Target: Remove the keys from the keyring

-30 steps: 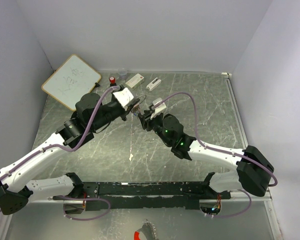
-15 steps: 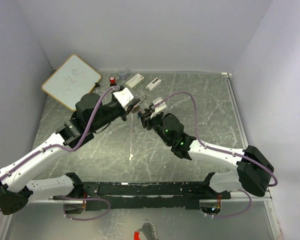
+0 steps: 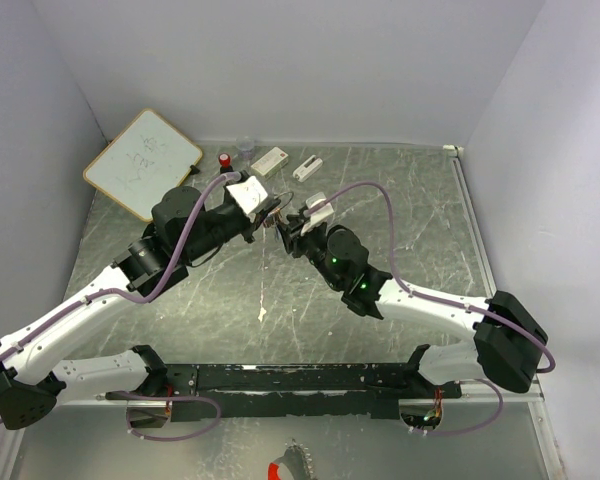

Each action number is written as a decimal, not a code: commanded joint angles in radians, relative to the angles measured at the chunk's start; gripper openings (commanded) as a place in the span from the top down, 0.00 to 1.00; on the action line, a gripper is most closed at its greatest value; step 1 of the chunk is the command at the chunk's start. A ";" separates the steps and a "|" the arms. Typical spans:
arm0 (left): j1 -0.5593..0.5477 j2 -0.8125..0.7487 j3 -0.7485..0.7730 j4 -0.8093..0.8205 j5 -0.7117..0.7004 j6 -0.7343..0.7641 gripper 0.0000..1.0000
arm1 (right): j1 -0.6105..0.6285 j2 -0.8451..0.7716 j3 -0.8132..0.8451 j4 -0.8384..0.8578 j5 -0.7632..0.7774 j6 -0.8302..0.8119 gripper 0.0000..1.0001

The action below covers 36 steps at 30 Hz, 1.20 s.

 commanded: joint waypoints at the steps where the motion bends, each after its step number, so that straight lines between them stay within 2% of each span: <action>1: -0.009 -0.016 -0.007 0.046 0.008 -0.010 0.93 | 0.002 0.013 0.037 0.026 -0.003 -0.001 0.70; 10: -0.009 -0.024 -0.013 0.061 -0.012 -0.009 0.93 | 0.002 0.021 0.040 -0.009 -0.005 0.012 1.00; 19: -0.008 -0.035 -0.026 0.088 -0.119 -0.003 0.93 | 0.002 -0.075 0.009 -0.173 0.077 0.031 1.00; 23: -0.009 -0.027 -0.035 0.098 -0.152 0.000 0.85 | 0.002 -0.136 0.034 -0.305 0.125 0.036 1.00; 29: -0.009 0.026 -0.059 0.115 -0.198 0.008 0.66 | 0.009 -0.185 0.179 -0.595 0.212 0.051 1.00; 36: -0.009 0.088 -0.098 0.186 -0.232 -0.010 0.60 | 0.048 -0.192 0.324 -0.806 0.327 0.037 1.00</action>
